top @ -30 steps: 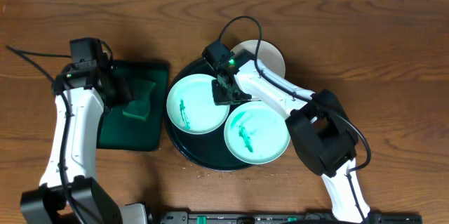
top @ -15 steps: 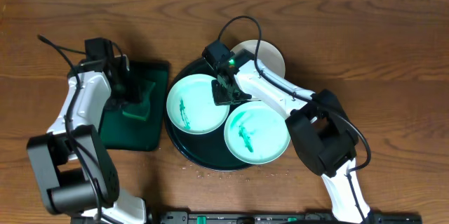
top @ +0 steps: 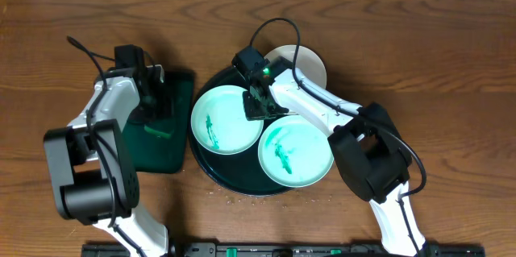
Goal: Clean dirty plates on tray and stack at the side
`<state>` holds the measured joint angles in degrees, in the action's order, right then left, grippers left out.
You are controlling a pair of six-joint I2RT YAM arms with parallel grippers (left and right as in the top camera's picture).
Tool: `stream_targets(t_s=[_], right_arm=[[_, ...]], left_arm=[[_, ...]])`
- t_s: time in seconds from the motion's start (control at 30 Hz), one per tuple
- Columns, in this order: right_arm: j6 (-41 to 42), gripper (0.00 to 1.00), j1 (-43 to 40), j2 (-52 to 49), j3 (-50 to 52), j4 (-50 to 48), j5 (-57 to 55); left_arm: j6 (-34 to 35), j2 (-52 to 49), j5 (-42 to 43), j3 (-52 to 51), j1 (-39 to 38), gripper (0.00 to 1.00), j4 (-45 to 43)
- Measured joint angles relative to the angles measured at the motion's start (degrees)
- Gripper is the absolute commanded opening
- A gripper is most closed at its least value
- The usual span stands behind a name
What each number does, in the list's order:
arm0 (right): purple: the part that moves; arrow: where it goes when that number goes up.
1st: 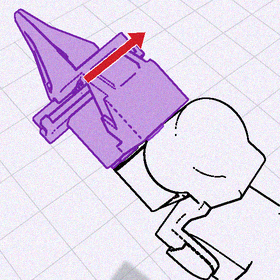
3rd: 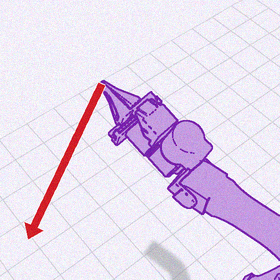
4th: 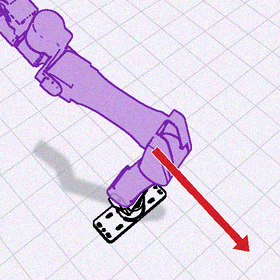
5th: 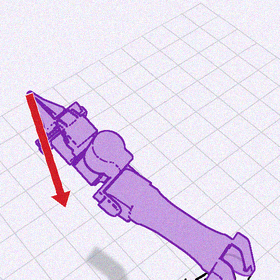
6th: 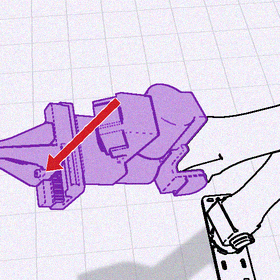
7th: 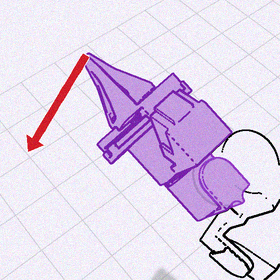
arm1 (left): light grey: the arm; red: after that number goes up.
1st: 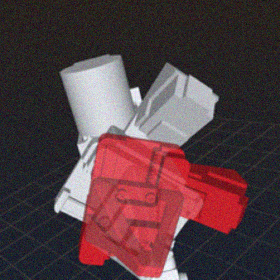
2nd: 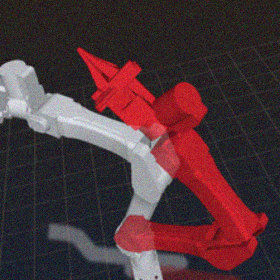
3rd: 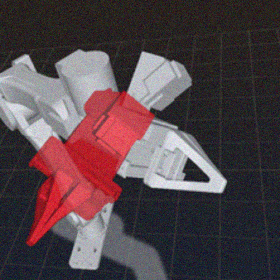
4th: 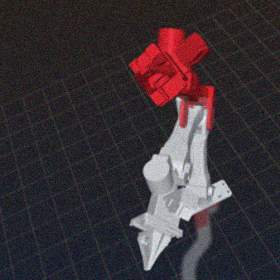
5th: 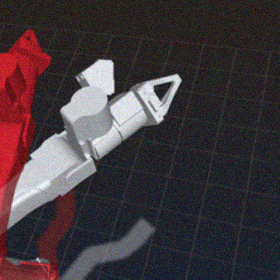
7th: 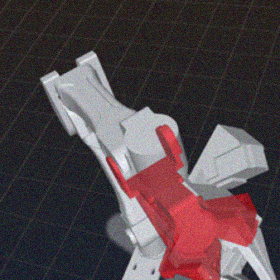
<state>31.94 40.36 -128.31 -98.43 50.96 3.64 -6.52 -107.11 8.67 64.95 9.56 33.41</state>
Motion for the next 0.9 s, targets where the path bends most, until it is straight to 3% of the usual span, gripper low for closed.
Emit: stream_targets(t_s=[0.07, 0.33, 0.43, 0.73, 0.9], right_arm=[[-0.04, 0.01, 0.0, 0.0, 0.0, 0.0, 0.0], [-0.15, 0.01, 0.0, 0.0, 0.0, -0.04, 0.0], [-0.15, 0.01, 0.0, 0.0, 0.0, -0.09, 0.0], [-0.37, 0.01, -0.2, -0.04, 0.02, -0.7, 0.61], [-0.59, 0.01, -0.76, -0.11, 0.02, -0.81, 1.97]], left_arm=[[0.63, -1.01, -0.17, 0.09, -0.09, 0.07, -0.2], [2.97, -1.51, -0.22, 1.68, -0.52, 0.07, 1.88], [4.96, -0.87, -1.57, 3.8, -0.46, 0.07, 7.5], [13.0, 15.52, -4.39, 8.74, -0.24, 0.07, 16.74], [17.53, 13.97, -6.08, 7.72, -0.24, 0.07, 18.03]])
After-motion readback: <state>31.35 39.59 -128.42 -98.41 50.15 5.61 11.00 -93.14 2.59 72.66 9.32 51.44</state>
